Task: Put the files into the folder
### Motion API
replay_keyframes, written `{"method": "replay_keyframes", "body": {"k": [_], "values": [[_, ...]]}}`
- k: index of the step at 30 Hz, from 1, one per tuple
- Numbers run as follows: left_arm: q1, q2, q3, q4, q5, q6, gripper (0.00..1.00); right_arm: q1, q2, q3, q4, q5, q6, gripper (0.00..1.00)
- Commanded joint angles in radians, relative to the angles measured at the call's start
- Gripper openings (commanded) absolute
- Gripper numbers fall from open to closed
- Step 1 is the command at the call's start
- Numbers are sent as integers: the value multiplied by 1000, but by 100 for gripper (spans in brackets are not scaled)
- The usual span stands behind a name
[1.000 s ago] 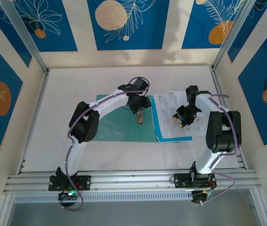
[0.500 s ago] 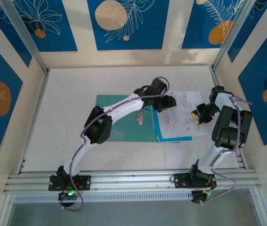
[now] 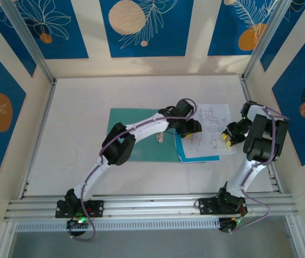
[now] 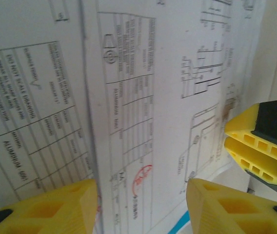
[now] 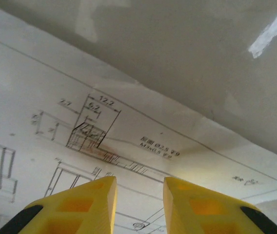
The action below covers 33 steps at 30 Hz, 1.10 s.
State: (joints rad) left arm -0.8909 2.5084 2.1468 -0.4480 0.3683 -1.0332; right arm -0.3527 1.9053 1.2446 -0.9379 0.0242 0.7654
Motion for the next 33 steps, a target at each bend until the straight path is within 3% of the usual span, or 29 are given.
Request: {"method": "replay_keyframes", "body": {"k": [1,16,24,31,33], "values": [[-10,-9,-13,-37,-17,41,50,26,9,1,-44,8,-17,32],[-20,15,-13,-49,-13,67,45,78,11,-33,-30,-3,-41,32],[-20,-15,-13,-36,-31,82,31,78,8,-40,-27,1,-48,32],[-19,-14,-12,-42,-19,87,3,84,-20,-34,-14,-21,-45,33],[-20,-25,-16,-53,-31,95,0,97,-49,-27,-5,-26,-49,37]]}}
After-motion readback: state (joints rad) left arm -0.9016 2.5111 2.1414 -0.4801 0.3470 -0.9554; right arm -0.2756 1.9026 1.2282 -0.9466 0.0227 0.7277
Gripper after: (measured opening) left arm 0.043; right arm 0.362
